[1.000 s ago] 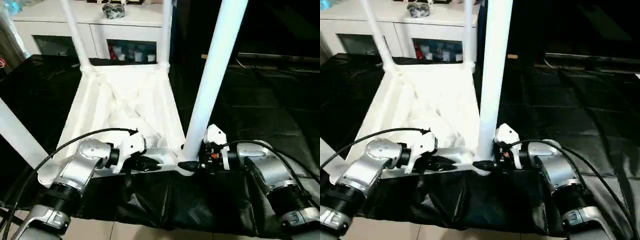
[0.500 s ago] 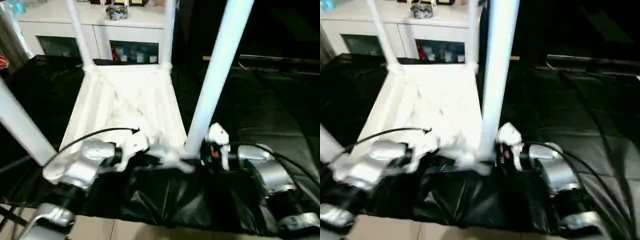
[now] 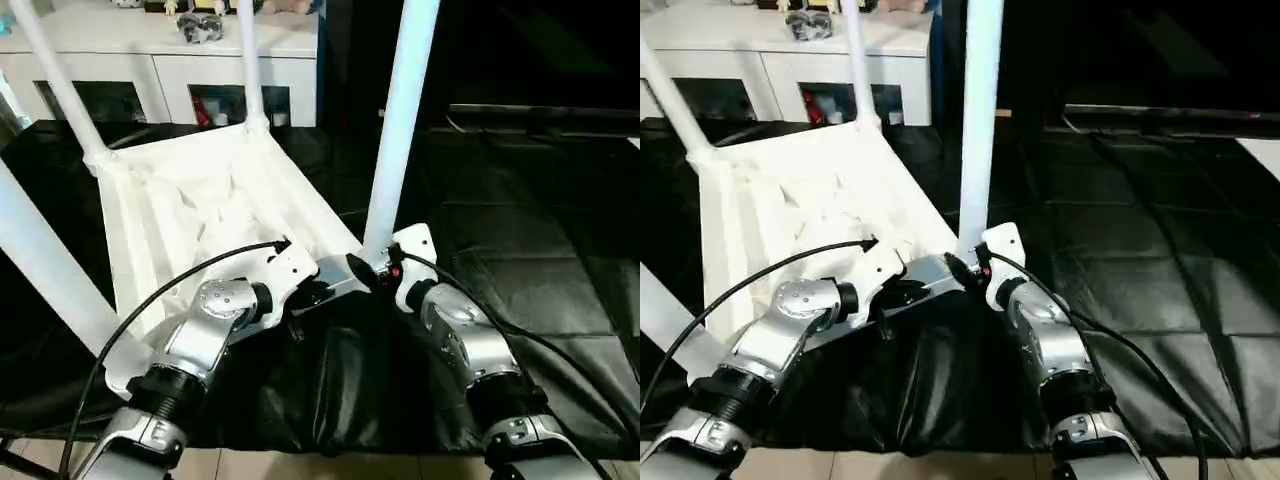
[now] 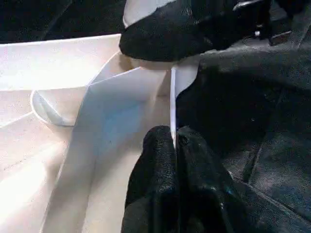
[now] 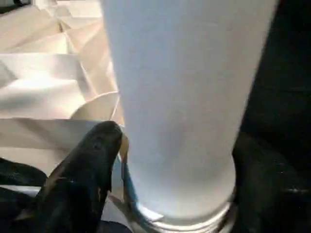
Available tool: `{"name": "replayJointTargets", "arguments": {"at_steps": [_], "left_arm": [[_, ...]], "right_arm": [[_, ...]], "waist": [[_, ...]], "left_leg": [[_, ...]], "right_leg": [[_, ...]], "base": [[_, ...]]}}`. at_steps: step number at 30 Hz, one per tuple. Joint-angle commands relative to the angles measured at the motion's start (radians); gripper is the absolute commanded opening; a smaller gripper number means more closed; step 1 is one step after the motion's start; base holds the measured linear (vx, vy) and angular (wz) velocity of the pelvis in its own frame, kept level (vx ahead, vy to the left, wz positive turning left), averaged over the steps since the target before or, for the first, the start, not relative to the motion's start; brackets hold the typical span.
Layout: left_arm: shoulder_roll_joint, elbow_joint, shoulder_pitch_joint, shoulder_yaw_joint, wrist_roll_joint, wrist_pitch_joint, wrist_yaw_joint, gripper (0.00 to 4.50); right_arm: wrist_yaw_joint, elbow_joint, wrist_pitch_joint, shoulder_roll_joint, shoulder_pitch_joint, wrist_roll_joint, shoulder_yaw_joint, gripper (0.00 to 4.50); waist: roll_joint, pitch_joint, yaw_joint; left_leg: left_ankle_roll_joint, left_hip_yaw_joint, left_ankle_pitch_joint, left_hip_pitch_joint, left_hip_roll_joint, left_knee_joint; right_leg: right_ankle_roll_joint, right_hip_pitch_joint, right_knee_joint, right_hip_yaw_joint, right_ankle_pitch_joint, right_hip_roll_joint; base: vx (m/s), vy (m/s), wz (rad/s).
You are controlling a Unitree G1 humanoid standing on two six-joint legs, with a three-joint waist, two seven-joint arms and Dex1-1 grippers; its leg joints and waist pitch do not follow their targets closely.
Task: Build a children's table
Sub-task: Rotate leg to tighten
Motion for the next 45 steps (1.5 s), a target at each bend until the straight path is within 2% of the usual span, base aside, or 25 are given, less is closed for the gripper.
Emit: {"name": "replayJointTargets", "arguments": {"at_steps": [1,5,9,11,13,16,18,20,21,24,31,39,42,44,45], "left_arm": [[-0.06,-0.039,0.011,-0.054,-0.061,-0.043,-0.044,0.0],[-0.029,-0.084,0.041,-0.064,-0.08,-0.046,-0.11,0.0],[0.0,-0.094,0.054,-0.057,-0.085,-0.052,-0.14,0.0],[0.026,-0.095,0.052,-0.047,-0.09,-0.05,-0.17,0.0],[0.037,-0.093,0.05,-0.044,-0.092,-0.05,-0.186,0.0],[0.06,-0.09,0.045,-0.04,-0.097,-0.049,-0.222,0.0],[0.09,-0.081,0.038,-0.038,-0.101,-0.052,-0.263,0.0],[0.11,-0.072,0.032,-0.038,-0.104,-0.058,-0.289,0.0],[0.118,-0.068,0.03,-0.039,-0.106,-0.061,-0.298,0.0],[0.156,-0.049,0.022,-0.046,-0.105,-0.077,-0.349,0.0],[0.183,-0.036,0.013,-0.056,-0.107,-0.087,-0.394,0.0],[0.181,-0.019,0.007,-0.056,-0.112,-0.109,-0.395,0.0],[0.158,-0.015,0.004,-0.043,-0.108,-0.1,-0.338,0.0],[0.131,-0.01,-0.001,-0.03,-0.098,-0.083,-0.269,0.0],[0.101,-0.011,-0.004,-0.019,-0.096,-0.066,-0.217,0.0]], "right_arm": [[0.107,-0.024,-0.009,0.056,-0.001,0.023,0.088,3.86],[0.127,-0.021,-0.03,0.008,-0.007,0.014,0.079,3.97],[0.249,-0.055,-0.015,-0.061,-0.003,0.029,0.085,3.97],[0.389,-0.098,0.001,-0.134,0.011,0.038,0.113,3.97],[0.44,-0.111,0.001,-0.164,0.016,0.035,0.128,3.97],[0.526,-0.134,0.01,-0.209,0.024,0.04,0.15,3.97],[0.613,-0.16,0.022,-0.255,0.032,0.049,0.173,3.97],[0.654,-0.173,0.031,-0.277,0.037,0.054,0.183,3.97],[0.668,-0.179,0.039,-0.285,0.038,0.057,0.187,3.69],[0.731,-0.195,0.049,-0.319,0.047,0.049,0.213,3.58],[0.764,-0.227,0.058,-0.338,0.061,0.045,0.241,3.05],[0.779,-0.244,0.064,-0.344,0.075,0.039,0.262,2.66],[0.739,-0.255,0.082,-0.321,0.09,0.052,0.248,2.64],[0.651,-0.235,0.087,-0.281,0.091,0.048,0.221,2.64],[0.526,-0.192,0.088,-0.229,0.08,0.033,0.188,2.63]], "waist": [[-0.012,-0.053,0.006],[-0.011,-0.053,0.007],[-0.009,-0.052,0.014],[-0.012,-0.053,0.019],[-0.012,-0.051,0.027],[-0.014,-0.05,0.029],[-0.013,-0.05,0.031],[-0.012,-0.05,0.034],[-0.012,-0.05,0.034],[-0.011,-0.051,0.037],[-0.013,-0.052,0.045],[-0.016,-0.053,0.048],[-0.018,-0.052,0.05],[-0.018,-0.05,0.05],[-0.019,-0.048,0.046]], "left_leg": [[0.066,0.024,-0.262,-0.019,-0.019,-0.062],[0.071,0.026,-0.245,-0.017,-0.017,-0.061],[0.083,0.028,-0.236,-0.016,-0.016,-0.06],[0.086,0.028,-0.234,-0.015,-0.016,-0.059],[0.096,0.03,-0.235,-0.013,-0.015,-0.058],[0.084,0.027,-0.236,-0.015,-0.016,-0.06],[0.09,0.029,-0.247,-0.012,-0.015,-0.059],[0.092,0.027,-0.241,-0.013,-0.014,-0.06],[0.09,0.027,-0.238,-0.014,-0.014,-0.06],[0.086,0.027,-0.23,-0.013,-0.013,-0.059],[0.083,0.029,-0.21,-0.012,-0.012,-0.058],[0.076,0.028,-0.206,-0.012,-0.013,-0.058],[0.078,0.029,-0.201,-0.012,-0.012,-0.058],[0.071,0.029,-0.21,-0.012,-0.013,-0.059],[0.062,0.028,-0.228,-0.013,-0.015,-0.061]], "right_leg": [[-0.176,0.065,-0.075,0.014,-0.302,-0.013],[-0.194,0.065,-0.072,0.015,-0.279,-0.014],[-0.204,0.065,-0.07,0.016,-0.255,-0.012],[-0.2,0.068,-0.069,0.015,-0.259,-0.011],[-0.199,0.065,-0.071,0.016,-0.261,-0.012],[-0.184,0.069,-0.072,0.014,-0.303,-0.013],[-0.184,0.064,-0.074,0.016,-0.31,-0.012],[-0.187,0.065,-0.072,0.015,-0.296,-0.013],[-0.189,0.066,-0.071,0.015,-0.29,-0.012],[-0.197,0.066,-0.068,0.014,-0.275,-0.012],[-0.211,0.068,-0.062,0.015,-0.234,-0.012],[-0.199,0.069,-0.063,0.016,-0.25,-0.014],[-0.199,0.068,-0.063,0.017,-0.246,-0.014],[-0.192,0.067,-0.066,0.017,-0.268,-0.014],[-0.179,0.066,-0.07,0.016,-0.31,-0.014]], "base": [[0.0,0.0,0.0],[0.0,0.0,0.0],[0.0,0.0,0.0],[0.0,0.0,0.0],[0.0,0.0,0.0],[0.0,0.0,0.0],[0.0,0.0,0.0],[0.0,0.0,0.0],[0.0,0.0,0.0],[0.0,0.0,0.0],[0.0,0.0,0.0],[0.0,0.0,0.0],[0.0,0.0,0.0],[0.0,0.0,0.0],[0.0,0.0,0.0]]}}
